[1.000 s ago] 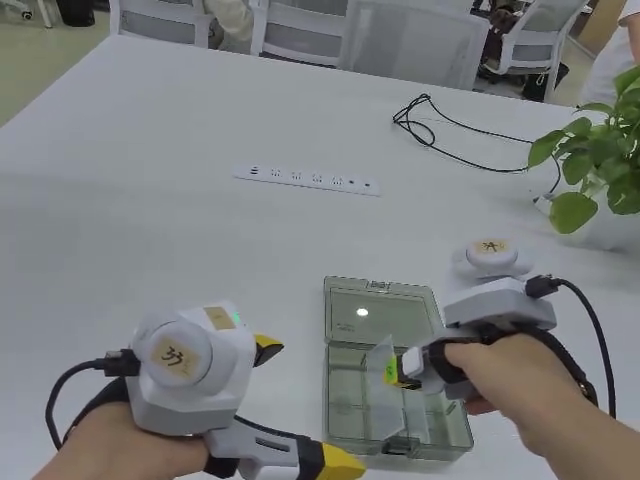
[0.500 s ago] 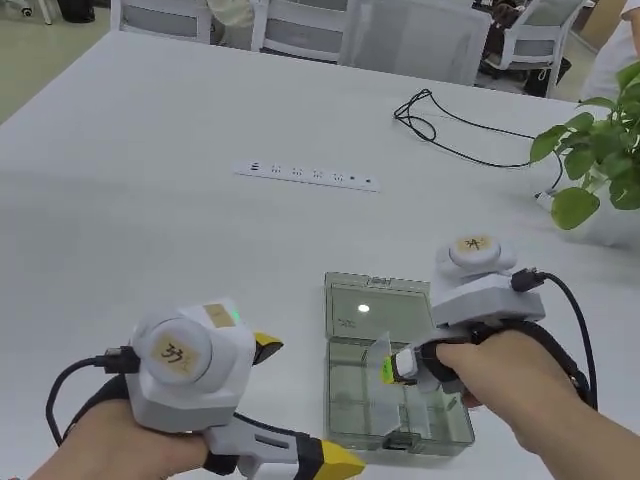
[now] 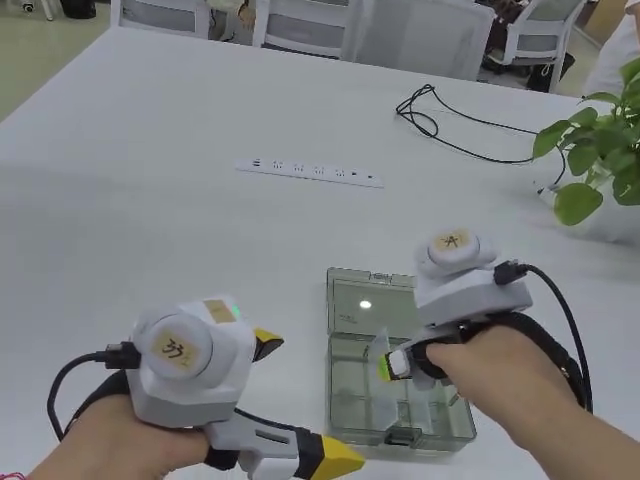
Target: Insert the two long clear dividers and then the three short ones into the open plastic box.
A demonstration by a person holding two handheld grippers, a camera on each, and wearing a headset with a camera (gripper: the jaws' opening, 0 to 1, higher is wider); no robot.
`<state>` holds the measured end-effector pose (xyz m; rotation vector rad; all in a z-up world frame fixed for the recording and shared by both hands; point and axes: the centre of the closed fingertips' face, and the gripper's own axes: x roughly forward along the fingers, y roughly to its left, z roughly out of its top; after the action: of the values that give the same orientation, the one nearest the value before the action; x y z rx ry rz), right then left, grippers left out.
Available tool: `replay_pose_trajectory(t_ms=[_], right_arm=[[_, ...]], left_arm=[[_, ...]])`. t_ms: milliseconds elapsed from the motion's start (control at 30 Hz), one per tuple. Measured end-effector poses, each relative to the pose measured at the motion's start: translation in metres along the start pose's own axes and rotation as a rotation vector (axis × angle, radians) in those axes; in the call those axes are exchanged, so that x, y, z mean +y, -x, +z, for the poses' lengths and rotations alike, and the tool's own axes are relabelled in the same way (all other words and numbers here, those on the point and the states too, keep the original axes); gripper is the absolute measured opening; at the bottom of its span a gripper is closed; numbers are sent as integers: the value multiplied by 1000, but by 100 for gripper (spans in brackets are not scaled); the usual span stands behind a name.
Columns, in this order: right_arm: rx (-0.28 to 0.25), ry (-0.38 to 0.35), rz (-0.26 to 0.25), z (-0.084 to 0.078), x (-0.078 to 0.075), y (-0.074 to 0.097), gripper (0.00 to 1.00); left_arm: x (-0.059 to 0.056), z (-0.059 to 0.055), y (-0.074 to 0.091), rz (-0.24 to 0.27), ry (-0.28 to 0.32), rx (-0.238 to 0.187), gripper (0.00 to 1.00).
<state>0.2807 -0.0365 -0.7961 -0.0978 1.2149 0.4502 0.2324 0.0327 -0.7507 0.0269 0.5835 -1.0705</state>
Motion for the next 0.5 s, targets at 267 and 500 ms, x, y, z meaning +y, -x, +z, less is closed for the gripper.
replay_pose_trajectory(t_ms=[267, 500], right_arm=[[6, 47, -13, 0, 0, -2, 7], [9, 31, -1, 2, -2, 0, 7]], left_arm=[[1, 1, 0, 2, 0, 1, 96], [1, 2, -1, 2, 1, 2, 96]])
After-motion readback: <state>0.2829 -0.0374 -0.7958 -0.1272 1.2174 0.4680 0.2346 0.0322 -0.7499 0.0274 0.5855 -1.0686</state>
